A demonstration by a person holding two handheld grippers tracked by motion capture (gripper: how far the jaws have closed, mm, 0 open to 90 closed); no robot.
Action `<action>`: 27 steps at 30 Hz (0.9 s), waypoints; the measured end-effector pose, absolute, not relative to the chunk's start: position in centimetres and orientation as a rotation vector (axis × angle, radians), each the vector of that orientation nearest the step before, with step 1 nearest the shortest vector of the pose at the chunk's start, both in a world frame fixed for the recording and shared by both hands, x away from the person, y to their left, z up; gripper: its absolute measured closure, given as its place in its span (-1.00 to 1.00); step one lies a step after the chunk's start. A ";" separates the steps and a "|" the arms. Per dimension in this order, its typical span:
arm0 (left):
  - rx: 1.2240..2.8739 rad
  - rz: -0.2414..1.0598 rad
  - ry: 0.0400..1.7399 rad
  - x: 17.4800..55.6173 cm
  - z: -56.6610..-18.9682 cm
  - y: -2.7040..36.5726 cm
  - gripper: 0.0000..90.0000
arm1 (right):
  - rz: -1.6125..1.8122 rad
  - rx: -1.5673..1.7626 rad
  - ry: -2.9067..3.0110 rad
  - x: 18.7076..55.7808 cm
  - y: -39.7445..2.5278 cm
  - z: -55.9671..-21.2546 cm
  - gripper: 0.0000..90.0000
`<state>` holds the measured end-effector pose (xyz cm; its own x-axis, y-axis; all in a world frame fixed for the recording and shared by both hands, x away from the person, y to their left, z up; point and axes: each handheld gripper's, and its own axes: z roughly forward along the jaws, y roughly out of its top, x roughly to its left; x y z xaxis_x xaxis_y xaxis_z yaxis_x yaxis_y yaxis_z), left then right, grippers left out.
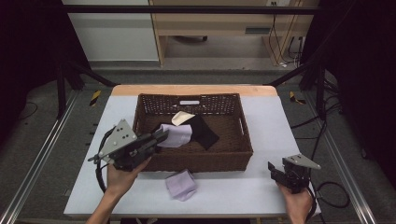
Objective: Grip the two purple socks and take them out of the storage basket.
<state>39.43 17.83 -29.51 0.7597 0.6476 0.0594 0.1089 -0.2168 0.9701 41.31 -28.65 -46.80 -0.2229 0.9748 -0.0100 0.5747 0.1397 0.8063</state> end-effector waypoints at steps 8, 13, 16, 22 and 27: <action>1.837 0.491 0.558 36.0 -32.5 17.7 0.94 | 0.934 1.485 1.867 41.3 -28.7 -46.9 -0.11; 1.912 0.454 0.561 35.0 -35.0 17.4 0.94 | 0.932 1.486 1.867 41.3 -28.7 -46.9 -0.11; 1.956 0.418 0.588 35.0 -36.7 17.3 0.94 | 0.932 1.489 1.866 41.3 -28.7 -46.9 -0.11; 2.051 0.357 0.664 36.0 -40.2 17.0 0.94 | 0.926 1.486 1.875 41.4 -28.6 -46.9 -0.11; 2.133 0.329 0.763 37.9 -43.0 16.7 0.90 | 0.925 1.483 1.885 41.4 -28.5 -47.0 -0.12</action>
<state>37.92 16.69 -42.99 0.7814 0.6233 -0.0288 0.4069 -0.4740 0.7809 41.41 -28.52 -46.98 -0.2285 0.9735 -0.0140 0.5841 0.1485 0.7980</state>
